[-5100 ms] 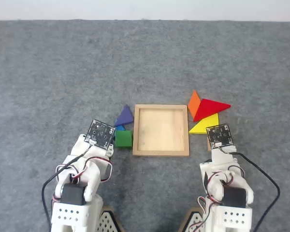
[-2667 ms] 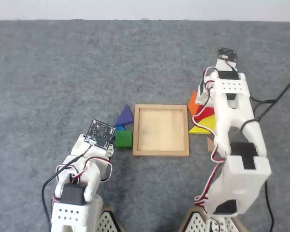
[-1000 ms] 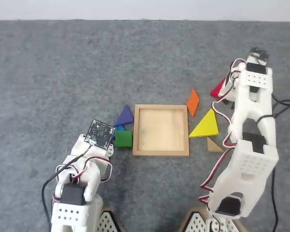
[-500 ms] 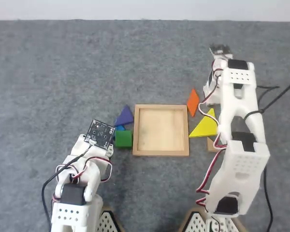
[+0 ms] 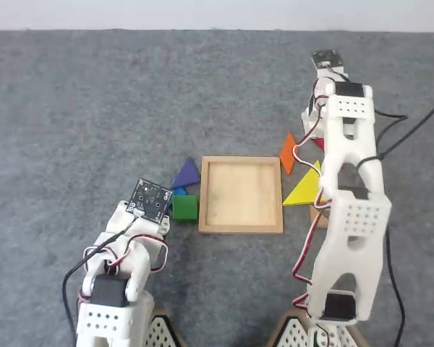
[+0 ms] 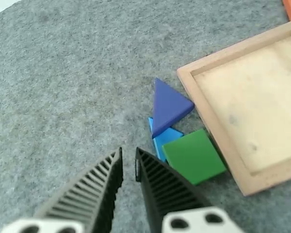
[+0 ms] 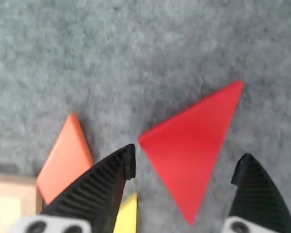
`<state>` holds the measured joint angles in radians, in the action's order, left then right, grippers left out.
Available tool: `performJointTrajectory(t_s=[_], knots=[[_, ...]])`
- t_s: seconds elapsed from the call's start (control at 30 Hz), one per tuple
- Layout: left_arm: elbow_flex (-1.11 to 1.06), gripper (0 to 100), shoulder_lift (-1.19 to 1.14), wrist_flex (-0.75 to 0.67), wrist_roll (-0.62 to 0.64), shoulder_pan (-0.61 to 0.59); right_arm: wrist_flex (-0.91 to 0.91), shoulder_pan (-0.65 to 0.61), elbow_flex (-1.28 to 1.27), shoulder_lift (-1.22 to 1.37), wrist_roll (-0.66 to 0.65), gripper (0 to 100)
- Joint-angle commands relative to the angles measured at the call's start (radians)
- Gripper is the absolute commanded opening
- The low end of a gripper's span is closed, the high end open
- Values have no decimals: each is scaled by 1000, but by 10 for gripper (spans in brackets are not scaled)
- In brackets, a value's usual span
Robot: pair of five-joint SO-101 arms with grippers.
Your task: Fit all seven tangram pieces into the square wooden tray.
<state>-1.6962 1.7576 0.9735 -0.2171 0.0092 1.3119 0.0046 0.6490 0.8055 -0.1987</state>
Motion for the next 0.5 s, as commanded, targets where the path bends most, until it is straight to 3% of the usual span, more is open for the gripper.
performJointTrajectory(t_s=[0.0, 0.47], knots=[[8, 51, 14, 6, 8, -3, 48, -18, 187, 67, 43, 331], [8, 51, 14, 6, 8, -3, 173, 42, 420, 272, 109, 329]])
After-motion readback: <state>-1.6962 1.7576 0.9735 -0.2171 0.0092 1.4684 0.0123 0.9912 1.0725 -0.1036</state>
